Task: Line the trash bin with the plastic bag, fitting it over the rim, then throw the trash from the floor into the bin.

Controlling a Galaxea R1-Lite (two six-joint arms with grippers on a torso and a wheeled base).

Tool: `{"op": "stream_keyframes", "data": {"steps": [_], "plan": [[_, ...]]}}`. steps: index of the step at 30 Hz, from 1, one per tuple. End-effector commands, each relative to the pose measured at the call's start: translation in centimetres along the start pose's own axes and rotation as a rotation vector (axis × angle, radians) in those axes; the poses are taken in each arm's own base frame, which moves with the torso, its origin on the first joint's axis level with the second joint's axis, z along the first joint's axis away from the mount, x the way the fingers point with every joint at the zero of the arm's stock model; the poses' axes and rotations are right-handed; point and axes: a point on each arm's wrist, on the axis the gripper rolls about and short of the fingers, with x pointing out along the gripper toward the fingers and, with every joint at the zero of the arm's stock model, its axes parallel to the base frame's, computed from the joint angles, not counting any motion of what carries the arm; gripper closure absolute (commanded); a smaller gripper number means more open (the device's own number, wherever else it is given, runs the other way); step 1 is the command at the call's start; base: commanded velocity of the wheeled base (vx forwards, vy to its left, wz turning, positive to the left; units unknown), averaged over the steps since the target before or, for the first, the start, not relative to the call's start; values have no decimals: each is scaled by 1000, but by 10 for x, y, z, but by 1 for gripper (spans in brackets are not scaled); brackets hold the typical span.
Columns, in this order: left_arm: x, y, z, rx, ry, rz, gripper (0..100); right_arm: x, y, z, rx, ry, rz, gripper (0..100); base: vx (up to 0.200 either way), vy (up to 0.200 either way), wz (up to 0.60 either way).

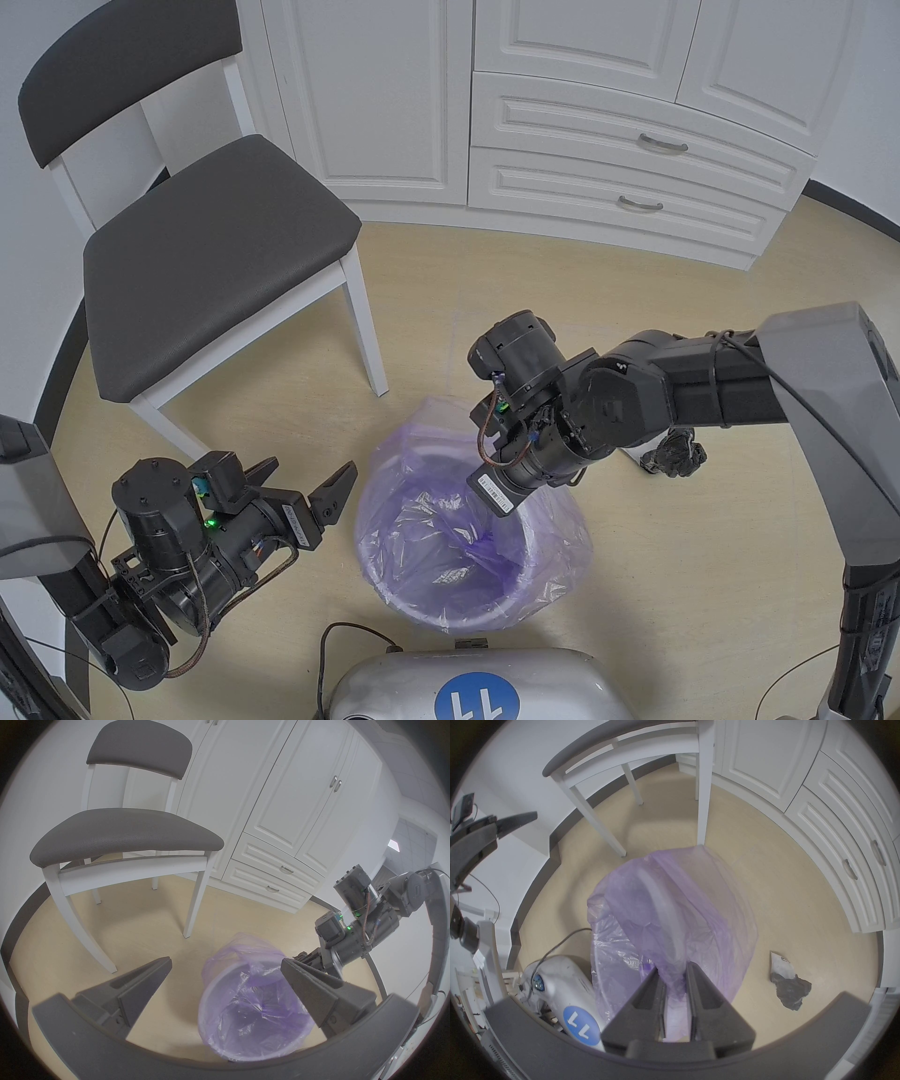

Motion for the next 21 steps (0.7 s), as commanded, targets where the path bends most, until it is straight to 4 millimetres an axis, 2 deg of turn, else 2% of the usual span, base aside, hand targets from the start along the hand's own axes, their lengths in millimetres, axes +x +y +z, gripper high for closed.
{"op": "stream_keyframes", "data": {"steps": [1,6,10,21], "plan": [[1,0,-1,-1,5,2,0,28,-4,-4,42,4,4,100,0,0,0],[2,1,-3,0,11,5,0,50,-12,-7,98,-1,17,100,0,0,0],[3,1,-4,0,13,7,0,58,-22,-9,125,0,22,100,0,0,0],[4,2,-4,0,14,9,0,62,-53,-5,187,-34,-16,100,0,0,0]]}}
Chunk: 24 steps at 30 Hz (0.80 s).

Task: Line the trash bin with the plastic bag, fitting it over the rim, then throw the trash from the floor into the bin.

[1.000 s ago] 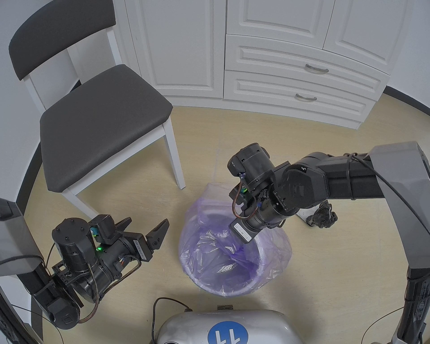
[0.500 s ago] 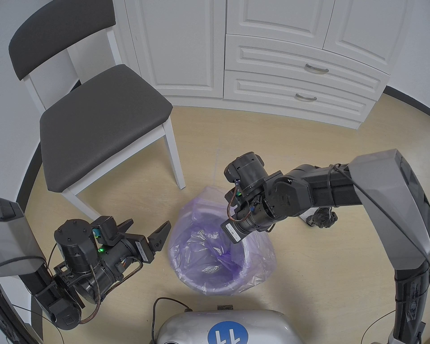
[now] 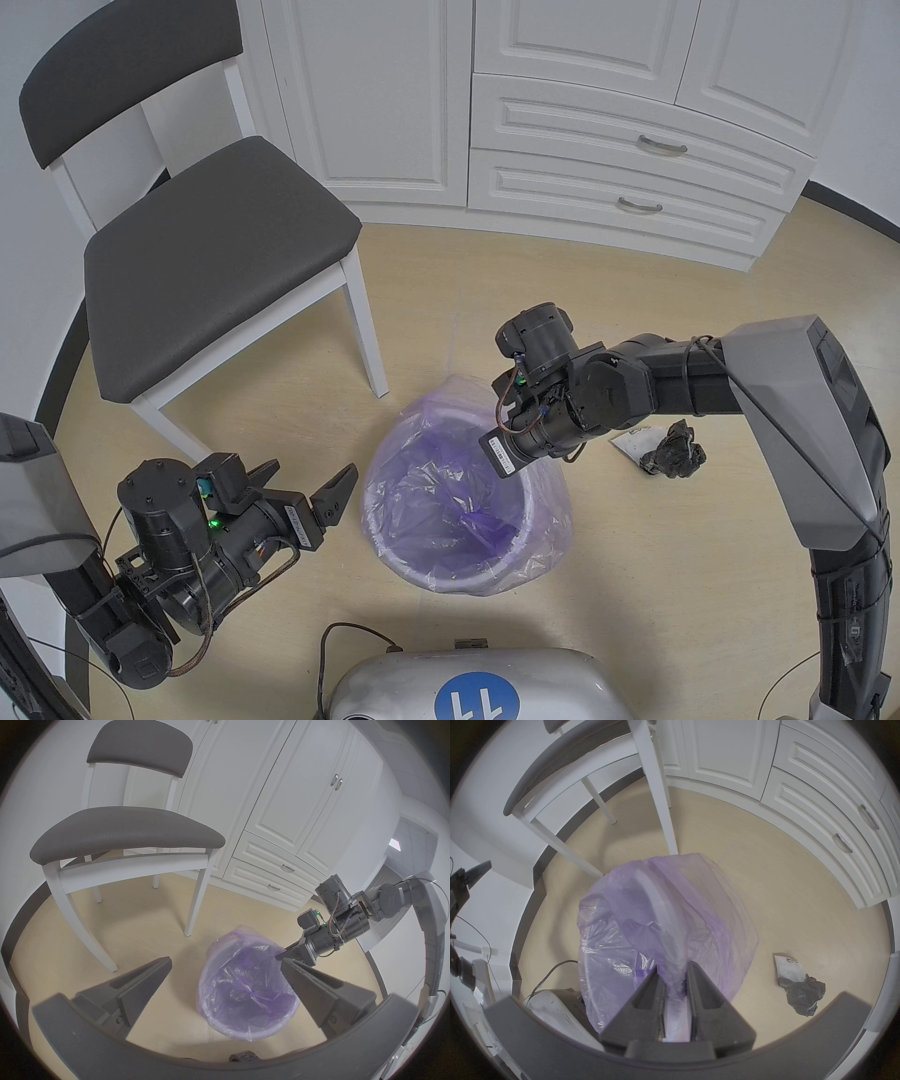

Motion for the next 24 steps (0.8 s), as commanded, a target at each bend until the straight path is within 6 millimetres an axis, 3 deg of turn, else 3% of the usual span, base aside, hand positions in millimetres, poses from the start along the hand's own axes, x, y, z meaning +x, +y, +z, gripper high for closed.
{"op": "stream_keyframes", "data": {"steps": [1,11,22,23,24], "plan": [[0,0,-1,-1,2,3,0,11,-9,-3,18,15,-12,100,0,0,0],[0,0,0,0,1,2,0,24,-36,-8,63,28,-49,100,0,0,0],[0,0,0,0,1,2,0,26,-45,-8,77,24,-52,100,0,0,0],[0,0,0,0,1,3,0,26,-45,-8,76,22,-50,0,0,0,0],[0,0,0,0,1,3,0,27,-45,-8,76,20,-50,0,0,0,0]]}}
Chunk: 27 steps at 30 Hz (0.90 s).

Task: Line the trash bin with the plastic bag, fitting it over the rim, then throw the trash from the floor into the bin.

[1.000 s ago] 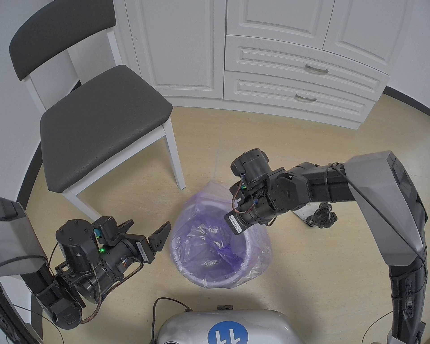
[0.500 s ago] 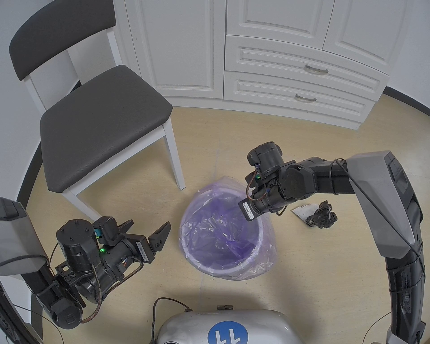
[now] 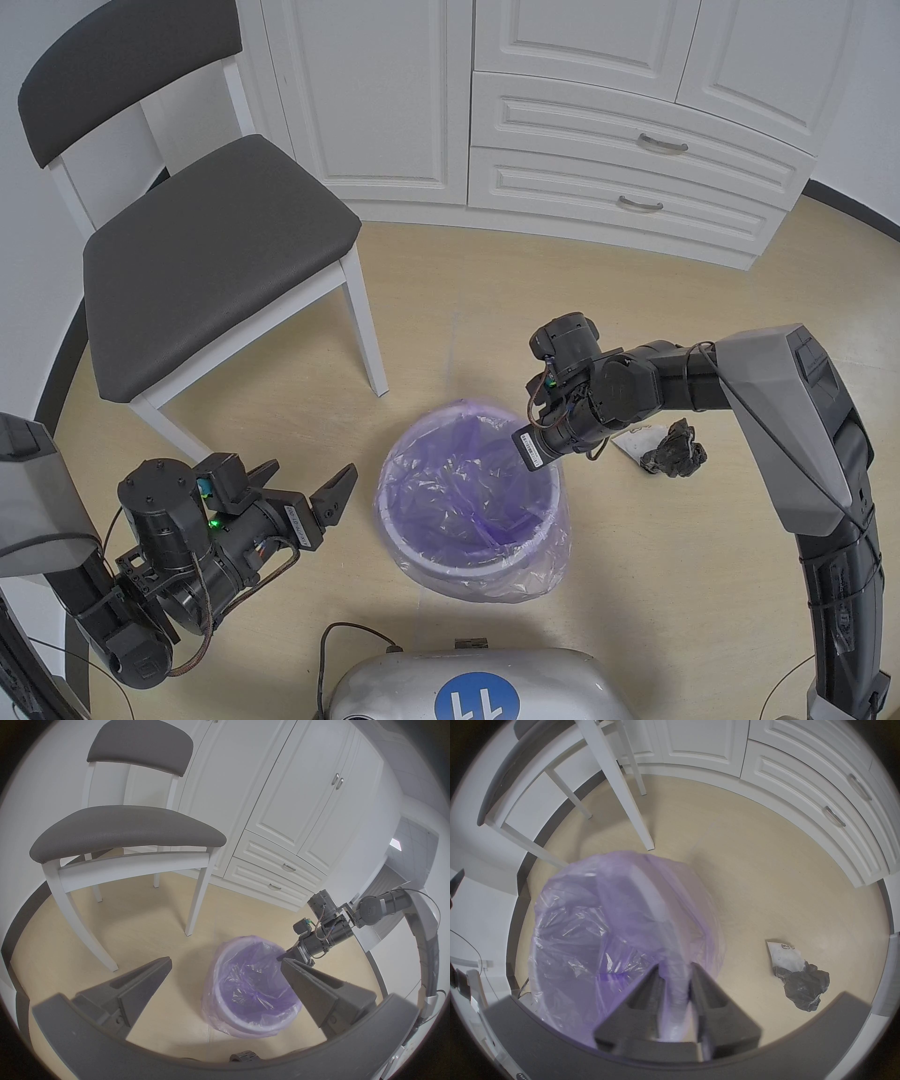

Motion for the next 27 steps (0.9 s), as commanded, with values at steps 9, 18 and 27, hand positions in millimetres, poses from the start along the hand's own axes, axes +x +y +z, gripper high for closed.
{"op": "stream_keyframes", "data": {"steps": [9,18,27], "plan": [[0,0,0,0,0,1,0,-9,1,5,0,-18,5,0,0,0,0],[-2,0,2,-1,-9,-2,0,-11,-5,5,5,-16,-9,0,0,0,0],[-3,0,3,-1,-11,-2,0,-25,-9,8,12,-33,-24,0,0,0,0]]}}
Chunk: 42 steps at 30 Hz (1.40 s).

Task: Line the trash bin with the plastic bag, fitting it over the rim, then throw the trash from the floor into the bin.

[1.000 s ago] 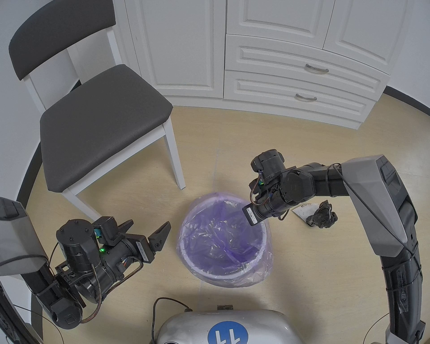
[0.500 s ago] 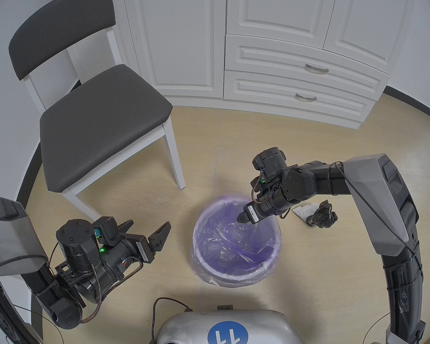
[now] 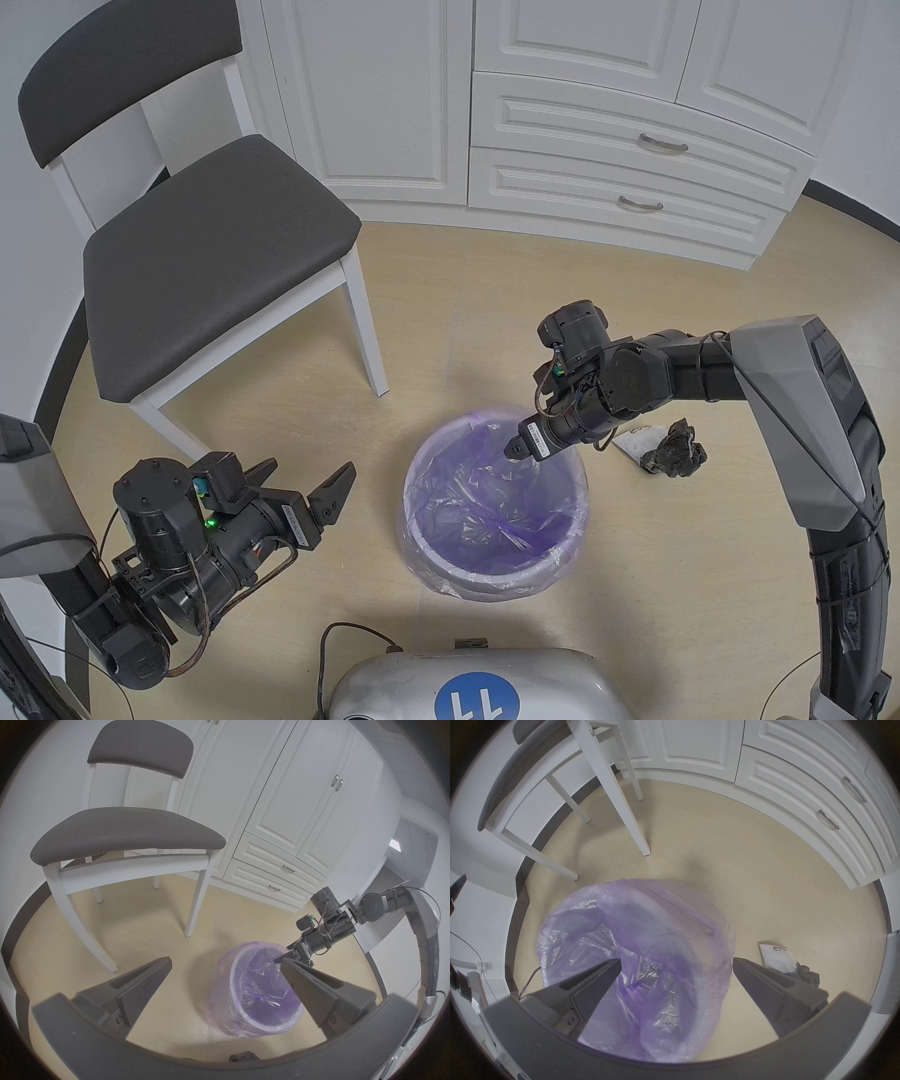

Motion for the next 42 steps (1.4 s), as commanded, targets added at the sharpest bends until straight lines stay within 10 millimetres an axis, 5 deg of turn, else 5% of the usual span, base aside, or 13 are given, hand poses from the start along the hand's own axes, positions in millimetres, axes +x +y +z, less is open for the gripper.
{"op": "stream_keyframes", "data": {"steps": [1,8,42], "plan": [[0,0,1,-1,-4,-1,0,-14,-4,5,6,-22,-1,0,0,0,0],[-2,-1,5,-3,-19,-5,0,-38,-20,0,28,-21,-15,0,0,0,0],[-2,-1,4,-3,-15,-4,0,11,-69,-28,117,19,-95,0,0,0,0]]}}
